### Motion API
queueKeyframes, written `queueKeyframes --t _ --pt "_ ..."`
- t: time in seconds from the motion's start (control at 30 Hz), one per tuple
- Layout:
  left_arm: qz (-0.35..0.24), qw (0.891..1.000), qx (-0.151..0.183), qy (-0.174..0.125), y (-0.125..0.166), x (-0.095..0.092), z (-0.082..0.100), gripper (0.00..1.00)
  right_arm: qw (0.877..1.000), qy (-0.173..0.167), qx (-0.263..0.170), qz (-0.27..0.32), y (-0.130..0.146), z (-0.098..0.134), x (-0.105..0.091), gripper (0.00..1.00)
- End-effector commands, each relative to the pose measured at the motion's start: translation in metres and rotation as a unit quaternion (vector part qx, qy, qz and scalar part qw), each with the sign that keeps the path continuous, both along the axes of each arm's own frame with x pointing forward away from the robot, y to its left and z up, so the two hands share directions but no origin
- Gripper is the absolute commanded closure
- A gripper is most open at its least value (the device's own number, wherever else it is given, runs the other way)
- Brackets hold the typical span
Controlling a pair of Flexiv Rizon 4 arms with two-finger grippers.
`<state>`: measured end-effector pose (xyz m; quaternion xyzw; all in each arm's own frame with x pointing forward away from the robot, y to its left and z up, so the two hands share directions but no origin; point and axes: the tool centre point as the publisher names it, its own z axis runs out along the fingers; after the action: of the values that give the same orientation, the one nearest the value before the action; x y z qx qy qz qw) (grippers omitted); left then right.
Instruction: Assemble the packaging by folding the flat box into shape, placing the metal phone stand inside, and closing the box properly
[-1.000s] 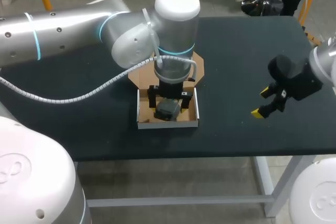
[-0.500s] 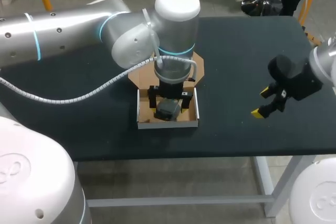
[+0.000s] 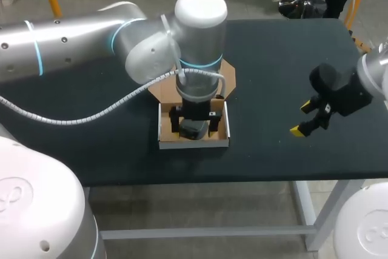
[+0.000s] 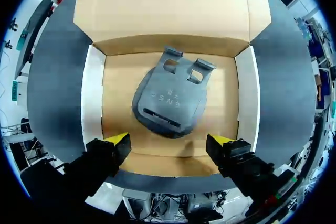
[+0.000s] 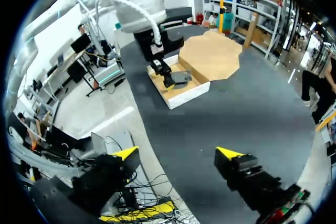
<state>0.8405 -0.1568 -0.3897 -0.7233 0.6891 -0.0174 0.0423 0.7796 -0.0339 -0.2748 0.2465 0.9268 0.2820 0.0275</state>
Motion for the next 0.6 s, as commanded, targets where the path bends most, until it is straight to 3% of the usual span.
queueKeyframes --t 0.03,0.6 --pt "0.001 1.0 0.003 -0.001 -0.002 -0.009 -0.003 0.0 1.0 0.0 0.002 0.001 -0.001 0.001 0.0 0.0" --pt "-0.002 1.0 0.001 0.004 -0.01 -0.051 -0.007 0.0 1.0 0.0 0.002 0.001 -0.001 0.001 0.0 0.0"
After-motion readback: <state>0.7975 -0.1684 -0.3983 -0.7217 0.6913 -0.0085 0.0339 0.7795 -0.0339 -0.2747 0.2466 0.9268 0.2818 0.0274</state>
